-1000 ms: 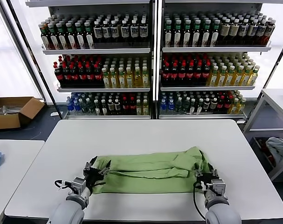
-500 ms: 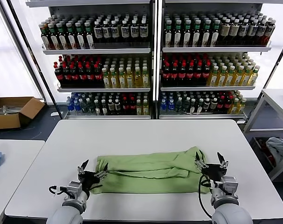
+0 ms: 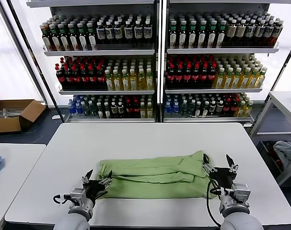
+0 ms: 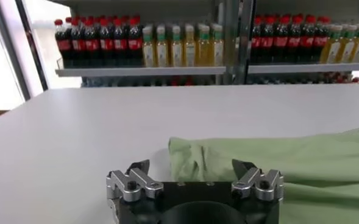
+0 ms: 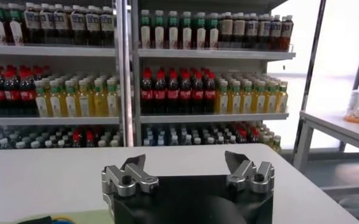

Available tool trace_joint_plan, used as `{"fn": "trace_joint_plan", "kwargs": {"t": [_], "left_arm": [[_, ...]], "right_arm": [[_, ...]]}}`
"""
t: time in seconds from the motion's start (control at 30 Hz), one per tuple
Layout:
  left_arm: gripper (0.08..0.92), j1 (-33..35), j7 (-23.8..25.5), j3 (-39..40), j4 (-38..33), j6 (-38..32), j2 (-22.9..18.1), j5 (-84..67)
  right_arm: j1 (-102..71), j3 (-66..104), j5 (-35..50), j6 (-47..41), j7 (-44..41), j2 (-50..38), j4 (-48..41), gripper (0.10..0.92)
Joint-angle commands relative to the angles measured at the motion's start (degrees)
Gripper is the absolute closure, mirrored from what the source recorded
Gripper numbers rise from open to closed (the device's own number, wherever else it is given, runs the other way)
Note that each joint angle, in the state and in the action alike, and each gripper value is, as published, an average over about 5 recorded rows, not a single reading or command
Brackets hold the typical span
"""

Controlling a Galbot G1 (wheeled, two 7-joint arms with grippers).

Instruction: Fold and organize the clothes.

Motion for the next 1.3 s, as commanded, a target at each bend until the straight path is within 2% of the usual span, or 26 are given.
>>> {"fn": "trace_joint_plan", "kwargs": {"t": [0.03,0.13,0.23,0.67,0.87,1.0,1.17,1.3], "left_arm": [[0.177,0.21,-0.48,-0.03,1.04,0.95,-1.28,-1.85],[0.209,0.32,-0.60,-0.07,1.22,1.49,-1.17,-2.70],[0.285,0.43,-0.58,-0.11,1.29,1.58,-1.14,-3.20],[0.666,0.34,-0.34,-0.68,2.20,1.34,-0.88,-3.75],[0.837,0.47,-0.34,-3.87,1.20,1.08,1.36,-4.64],[0.901,1.18,-0.40,-8.62,-0.24,0.75,6.64,-5.32],[0.903,3.91,0.23,-19.77,-0.65,0.24,18.25,-9.11],[0.903,5.28,1.45,-29.77,2.49,-0.27,25.84,-12.12]], "right_arm": [[-0.46,-0.18,0.08,0.17,0.09,0.05,1.11,0.203],[-0.49,-0.24,0.08,0.17,0.12,0.02,1.14,0.203],[-0.49,-0.18,0.11,0.19,0.16,-0.09,1.13,0.203],[-0.70,0.29,0.22,0.42,0.25,-0.43,1.16,0.203],[-0.59,0.56,0.47,0.41,0.25,-0.81,1.17,0.203],[-0.06,0.66,0.94,0.34,0.40,-1.27,0.94,0.203],[1.34,-0.18,1.32,0.19,0.64,-1.37,0.25,0.203],[2.34,-1.54,1.31,0.15,0.71,-1.13,-0.16,0.203]]}}
